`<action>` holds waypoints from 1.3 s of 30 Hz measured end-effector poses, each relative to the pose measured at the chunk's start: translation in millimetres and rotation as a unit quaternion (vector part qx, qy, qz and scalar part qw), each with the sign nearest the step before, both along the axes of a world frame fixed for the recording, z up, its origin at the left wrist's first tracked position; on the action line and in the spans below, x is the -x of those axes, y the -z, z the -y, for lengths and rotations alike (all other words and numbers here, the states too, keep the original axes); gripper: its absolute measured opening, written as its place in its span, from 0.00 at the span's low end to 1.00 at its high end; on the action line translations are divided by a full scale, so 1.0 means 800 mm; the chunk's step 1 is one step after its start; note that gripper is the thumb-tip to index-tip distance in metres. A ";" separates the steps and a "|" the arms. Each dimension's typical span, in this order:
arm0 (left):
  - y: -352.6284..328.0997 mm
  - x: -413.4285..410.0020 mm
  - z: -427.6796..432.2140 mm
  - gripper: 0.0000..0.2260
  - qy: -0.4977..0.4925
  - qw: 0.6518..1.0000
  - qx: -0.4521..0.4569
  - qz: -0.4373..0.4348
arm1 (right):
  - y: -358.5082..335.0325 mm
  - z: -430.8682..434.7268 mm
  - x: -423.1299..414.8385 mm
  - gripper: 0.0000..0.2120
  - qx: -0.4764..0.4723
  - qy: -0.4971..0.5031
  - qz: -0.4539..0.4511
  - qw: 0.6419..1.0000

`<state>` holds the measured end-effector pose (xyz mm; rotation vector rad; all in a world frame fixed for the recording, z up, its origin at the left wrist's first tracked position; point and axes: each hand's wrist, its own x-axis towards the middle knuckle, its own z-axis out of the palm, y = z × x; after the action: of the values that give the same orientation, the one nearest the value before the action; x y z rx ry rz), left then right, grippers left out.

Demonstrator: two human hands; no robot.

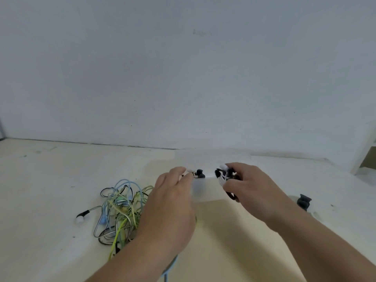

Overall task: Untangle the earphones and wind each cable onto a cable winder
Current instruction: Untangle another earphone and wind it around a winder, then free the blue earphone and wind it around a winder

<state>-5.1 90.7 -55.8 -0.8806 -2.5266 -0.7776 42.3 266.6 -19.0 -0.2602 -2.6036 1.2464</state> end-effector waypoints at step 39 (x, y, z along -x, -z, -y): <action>-0.028 0.006 0.015 0.18 -0.017 0.985 -0.168 0.024 | -0.036 0.044 0.058 0.19 -0.382 -0.022 0.125 0.915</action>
<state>-10.1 78.6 -33.8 -0.7109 -2.3444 -1.1817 -3.9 231.5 9.7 -0.2147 -3.0832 0.1276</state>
